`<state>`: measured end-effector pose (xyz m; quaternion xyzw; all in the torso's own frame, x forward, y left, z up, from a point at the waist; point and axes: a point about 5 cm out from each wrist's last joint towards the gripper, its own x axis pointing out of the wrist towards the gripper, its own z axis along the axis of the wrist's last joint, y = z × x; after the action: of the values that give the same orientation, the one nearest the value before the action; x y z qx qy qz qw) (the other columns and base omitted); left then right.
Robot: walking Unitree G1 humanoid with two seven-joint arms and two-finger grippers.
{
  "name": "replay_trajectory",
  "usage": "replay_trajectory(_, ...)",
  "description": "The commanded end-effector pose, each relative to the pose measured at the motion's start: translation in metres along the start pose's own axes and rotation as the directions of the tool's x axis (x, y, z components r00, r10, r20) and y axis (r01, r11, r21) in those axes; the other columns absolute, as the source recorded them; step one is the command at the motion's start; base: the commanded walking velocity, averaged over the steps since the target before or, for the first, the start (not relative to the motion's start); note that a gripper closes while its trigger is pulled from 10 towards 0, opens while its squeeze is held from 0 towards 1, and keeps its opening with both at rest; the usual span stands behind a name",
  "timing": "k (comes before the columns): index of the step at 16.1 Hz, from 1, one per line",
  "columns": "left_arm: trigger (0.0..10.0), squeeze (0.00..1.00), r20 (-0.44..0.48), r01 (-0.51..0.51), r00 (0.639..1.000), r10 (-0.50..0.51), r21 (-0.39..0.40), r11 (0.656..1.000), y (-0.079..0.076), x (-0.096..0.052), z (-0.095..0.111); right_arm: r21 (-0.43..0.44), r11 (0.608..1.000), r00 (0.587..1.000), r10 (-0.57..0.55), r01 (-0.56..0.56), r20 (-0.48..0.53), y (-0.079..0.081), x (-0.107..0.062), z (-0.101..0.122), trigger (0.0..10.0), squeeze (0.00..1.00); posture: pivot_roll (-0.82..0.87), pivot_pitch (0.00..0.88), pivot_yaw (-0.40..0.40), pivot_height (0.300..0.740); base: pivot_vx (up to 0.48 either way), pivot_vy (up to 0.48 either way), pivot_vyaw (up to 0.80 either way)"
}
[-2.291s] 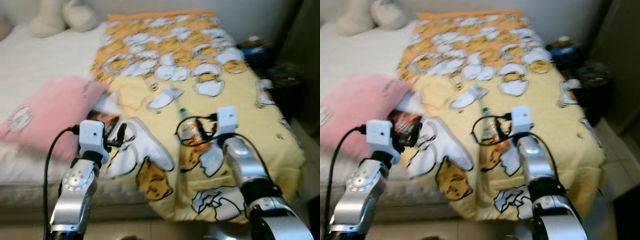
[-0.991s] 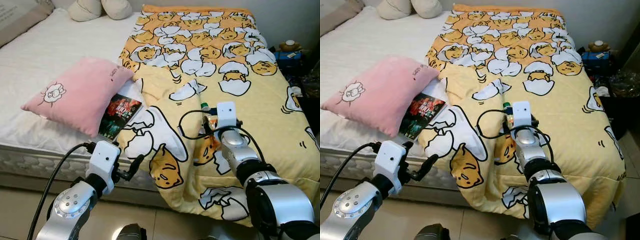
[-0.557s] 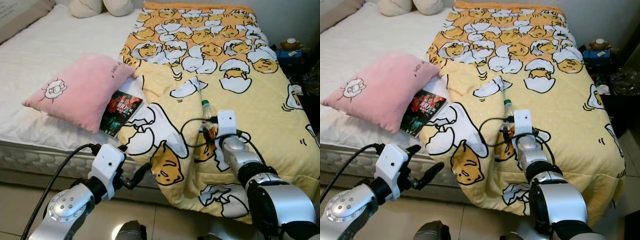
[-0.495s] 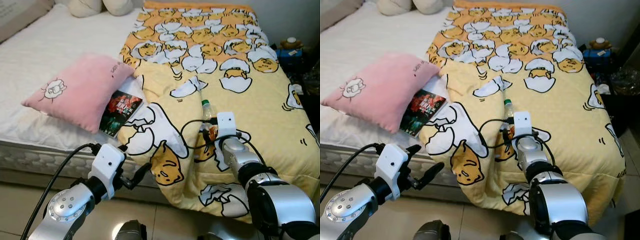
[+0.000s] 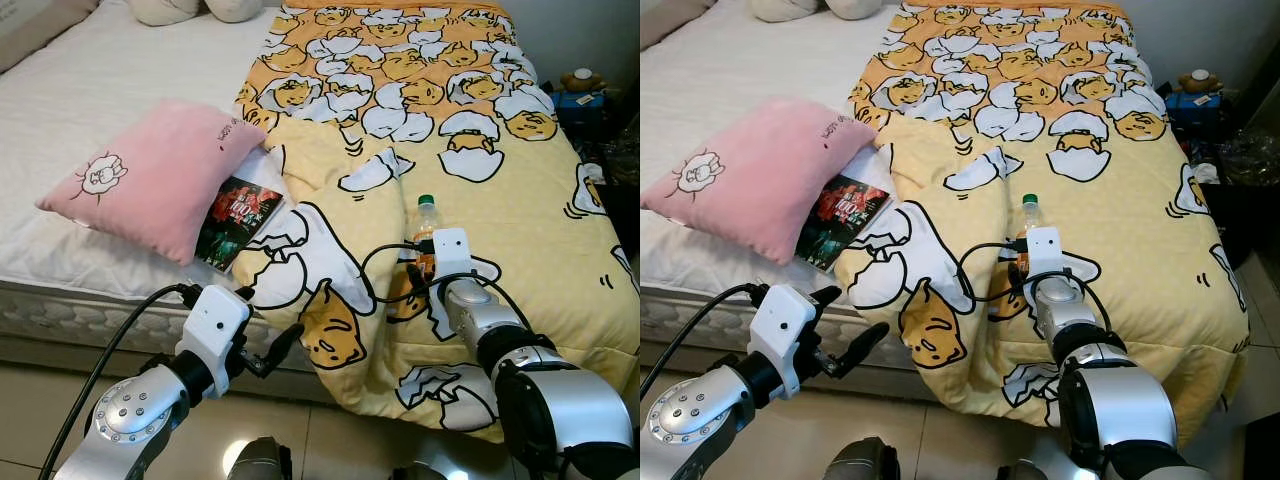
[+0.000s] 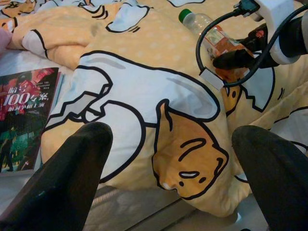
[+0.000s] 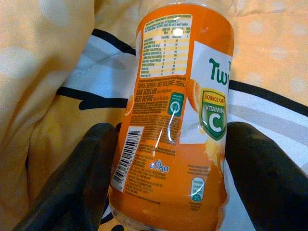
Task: Clean up the room
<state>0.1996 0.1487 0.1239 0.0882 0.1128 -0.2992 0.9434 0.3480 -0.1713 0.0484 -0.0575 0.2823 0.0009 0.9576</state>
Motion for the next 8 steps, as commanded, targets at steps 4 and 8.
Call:
replay_trajectory(4,10.0,0.00,-0.005,-0.004,1.000,0.004,0.031,1.000,0.0012,0.0006,0.0008,0.091,0.996,1.000,0.002,-0.002,-0.002,0.0038,-0.0002,-0.0048,0.0,0.00,0.27,0.099,0.035,0.710,0.000,0.000,0.00)
replay_trajectory(8,10.0,0.00,-0.006,-0.012,1.000,0.012,0.044,0.999,0.0050,0.0053,-0.0005,0.183,0.983,0.999,0.014,-0.021,0.040,0.0091,-0.0002,-0.0013,0.0,0.00,0.26,0.086,0.030,0.710,0.000,0.000,0.00)
